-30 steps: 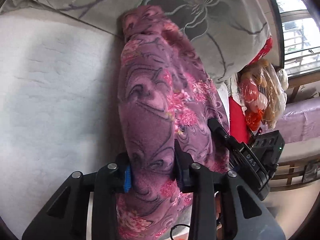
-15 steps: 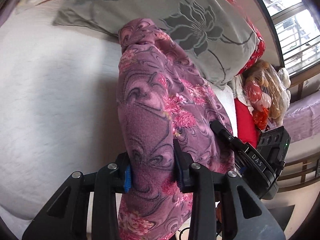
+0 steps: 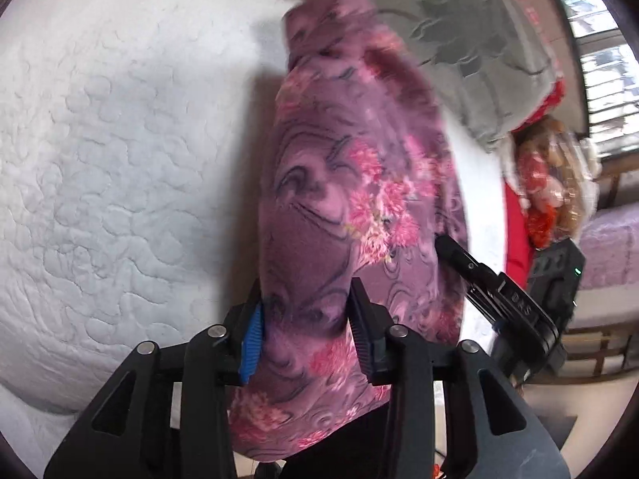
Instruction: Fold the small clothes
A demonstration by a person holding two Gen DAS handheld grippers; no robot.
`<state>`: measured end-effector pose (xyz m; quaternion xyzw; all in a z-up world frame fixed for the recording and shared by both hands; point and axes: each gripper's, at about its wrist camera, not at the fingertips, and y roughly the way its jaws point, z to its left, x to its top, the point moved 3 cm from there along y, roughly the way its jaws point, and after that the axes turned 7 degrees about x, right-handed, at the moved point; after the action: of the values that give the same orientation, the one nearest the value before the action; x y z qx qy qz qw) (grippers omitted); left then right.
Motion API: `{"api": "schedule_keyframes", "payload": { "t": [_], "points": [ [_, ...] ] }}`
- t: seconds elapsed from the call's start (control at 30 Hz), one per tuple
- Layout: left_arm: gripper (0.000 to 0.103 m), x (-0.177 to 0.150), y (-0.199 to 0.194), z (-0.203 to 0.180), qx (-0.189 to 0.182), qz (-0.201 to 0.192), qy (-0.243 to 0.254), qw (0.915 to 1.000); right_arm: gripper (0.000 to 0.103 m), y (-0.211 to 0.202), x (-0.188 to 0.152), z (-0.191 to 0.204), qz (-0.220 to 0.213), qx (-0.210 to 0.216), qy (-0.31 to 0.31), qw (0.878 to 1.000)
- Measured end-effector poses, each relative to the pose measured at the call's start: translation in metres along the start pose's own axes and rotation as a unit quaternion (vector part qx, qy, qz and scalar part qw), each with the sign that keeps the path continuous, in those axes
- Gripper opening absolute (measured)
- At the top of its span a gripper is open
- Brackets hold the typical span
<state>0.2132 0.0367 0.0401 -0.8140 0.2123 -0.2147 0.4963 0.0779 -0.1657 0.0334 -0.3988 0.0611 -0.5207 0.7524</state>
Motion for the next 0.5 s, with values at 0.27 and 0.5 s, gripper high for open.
{"api": "schedule_keyframes", "payload": {
  "t": [0.27,0.5],
  "points": [
    [0.041,0.060,-0.031,-0.037,0.005,-0.104,0.059,0.9928,0.035,-0.023,0.047,0.031,-0.050,-0.014,-0.073,0.996],
    [0.042,0.128,0.038,-0.054,0.121,-0.092,0.107,0.9825,0.032,0.018,0.069,0.041,-0.042,-0.033,-0.152,0.987]
  ]
}}
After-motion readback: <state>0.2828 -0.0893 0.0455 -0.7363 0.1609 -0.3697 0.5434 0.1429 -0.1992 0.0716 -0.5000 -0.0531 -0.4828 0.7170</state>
